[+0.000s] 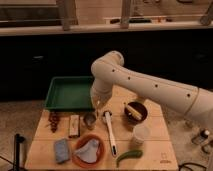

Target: Place fork in metal cup

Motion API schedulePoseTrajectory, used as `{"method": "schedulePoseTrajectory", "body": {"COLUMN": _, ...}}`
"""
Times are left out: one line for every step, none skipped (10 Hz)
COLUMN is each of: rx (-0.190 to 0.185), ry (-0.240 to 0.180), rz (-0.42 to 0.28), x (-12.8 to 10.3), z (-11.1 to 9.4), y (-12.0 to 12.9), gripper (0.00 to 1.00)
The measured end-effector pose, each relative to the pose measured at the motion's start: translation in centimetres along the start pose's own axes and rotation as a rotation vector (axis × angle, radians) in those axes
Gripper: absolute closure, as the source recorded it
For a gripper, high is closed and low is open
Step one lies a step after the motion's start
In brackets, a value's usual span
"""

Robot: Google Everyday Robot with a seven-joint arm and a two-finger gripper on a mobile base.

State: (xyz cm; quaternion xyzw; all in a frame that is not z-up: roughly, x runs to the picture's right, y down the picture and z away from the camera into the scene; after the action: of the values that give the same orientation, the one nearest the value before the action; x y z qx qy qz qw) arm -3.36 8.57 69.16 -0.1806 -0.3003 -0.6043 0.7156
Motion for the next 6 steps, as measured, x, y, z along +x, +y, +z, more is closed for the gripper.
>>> {"method": "schedulePoseTrajectory", "body": {"rx": 0.002, "ry": -0.001, "rz": -0.016, "x": 0.1, "z": 0.4, "y": -0.3, "gripper": 0.96}}
{"method": "schedulePoseTrajectory", "body": {"rx": 0.003, "ry": -0.005, "rz": -0.031, "x": 0.1, "z": 0.9, "y": -0.7, "gripper": 0.96}}
{"method": "schedulePoseTrajectory", "body": {"rx": 0.002, "ry": -0.01, "rz": -0.042, "x": 0.2, "z": 1.4, "y": -1.1, "gripper": 0.96}}
{"method": "schedulePoseTrajectory", "body": {"rx": 0.002, "ry": -0.015, "rz": -0.051, "x": 0.2, "z": 1.8, "y": -1.5, "gripper": 0.96}}
{"method": "schedulePoseTrajectory", "body": {"rx": 0.002, "ry": -0.024, "rz": -0.064, "x": 0.4, "z": 2.4, "y": -2.0, "gripper": 0.96}}
{"method": "schedulePoseTrajectory", "body": {"rx": -0.001, "ry": -0.031, "rz": -0.071, "x": 0.5, "z": 2.9, "y": -2.3, "gripper": 0.96}}
